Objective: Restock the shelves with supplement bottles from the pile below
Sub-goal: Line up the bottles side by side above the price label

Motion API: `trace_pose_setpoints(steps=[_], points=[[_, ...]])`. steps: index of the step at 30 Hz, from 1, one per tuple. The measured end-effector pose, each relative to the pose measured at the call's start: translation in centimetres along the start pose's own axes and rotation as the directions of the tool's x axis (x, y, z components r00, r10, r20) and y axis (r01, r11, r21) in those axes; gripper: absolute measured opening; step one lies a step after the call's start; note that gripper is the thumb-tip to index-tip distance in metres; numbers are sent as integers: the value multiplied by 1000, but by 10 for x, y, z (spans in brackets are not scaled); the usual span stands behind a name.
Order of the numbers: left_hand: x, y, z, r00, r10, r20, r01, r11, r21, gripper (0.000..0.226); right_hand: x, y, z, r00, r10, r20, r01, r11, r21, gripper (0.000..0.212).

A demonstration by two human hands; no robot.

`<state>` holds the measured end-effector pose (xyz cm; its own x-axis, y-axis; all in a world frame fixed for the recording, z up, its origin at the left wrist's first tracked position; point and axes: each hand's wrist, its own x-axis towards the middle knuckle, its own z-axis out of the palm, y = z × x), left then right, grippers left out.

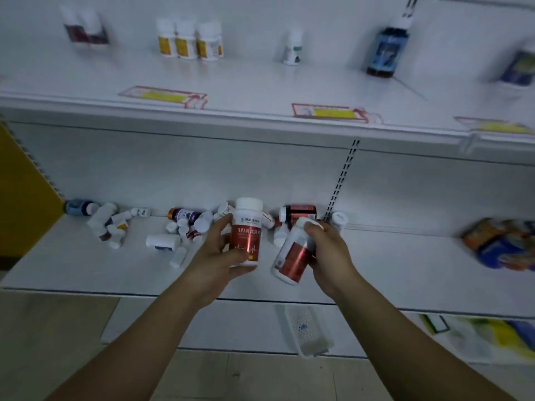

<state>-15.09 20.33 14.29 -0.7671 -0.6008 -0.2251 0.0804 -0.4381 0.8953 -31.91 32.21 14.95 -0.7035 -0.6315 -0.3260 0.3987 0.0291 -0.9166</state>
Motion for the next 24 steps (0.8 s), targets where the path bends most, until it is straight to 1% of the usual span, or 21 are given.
trace_pose_setpoints(steps=[1,3,6,9,10,11,13,16,18,20,22,24], points=[[-6,7,9,998,-1,62,-2,999,44,92,-12,-7,-1,1000,23,-5,-23,998,62,26],[-16,16,26,987,-13,160,-3,995,97,90,-35,-20,-5,998,56,-16,-53,988,143,27],[-29,22,50,975,-30,220,6,994,112,77,-64,-34,-17,999,44,-24,-39,985,171,35],[-37,27,76,946,-58,319,30,995,92,80,-90,-50,-35,996,25,-89,-8,984,180,42],[-40,28,87,930,-60,363,29,995,91,79,-98,-56,-42,996,11,-89,7,979,201,42],[-42,30,99,914,-62,402,26,995,93,78,-107,-63,-51,997,-15,-76,32,975,218,39],[-46,34,126,883,-72,463,38,996,81,74,-125,-78,-69,992,-117,-43,124,969,213,35],[-52,37,167,838,-94,538,85,995,41,68,-149,-101,-100,968,-247,-47,252,953,168,47],[-53,36,194,827,-96,554,75,995,60,60,-160,-114,-124,950,-288,-122,299,951,79,48],[-52,32,224,817,-95,568,53,995,90,58,-170,-127,-151,922,-327,-206,336,942,9,52],[-53,27,258,796,-100,597,35,992,120,58,-183,-140,-176,891,-365,-270,380,925,3,45],[-53,18,295,778,-100,621,8,989,150,57,-194,-151,-206,861,-407,-305,436,900,29,41]])
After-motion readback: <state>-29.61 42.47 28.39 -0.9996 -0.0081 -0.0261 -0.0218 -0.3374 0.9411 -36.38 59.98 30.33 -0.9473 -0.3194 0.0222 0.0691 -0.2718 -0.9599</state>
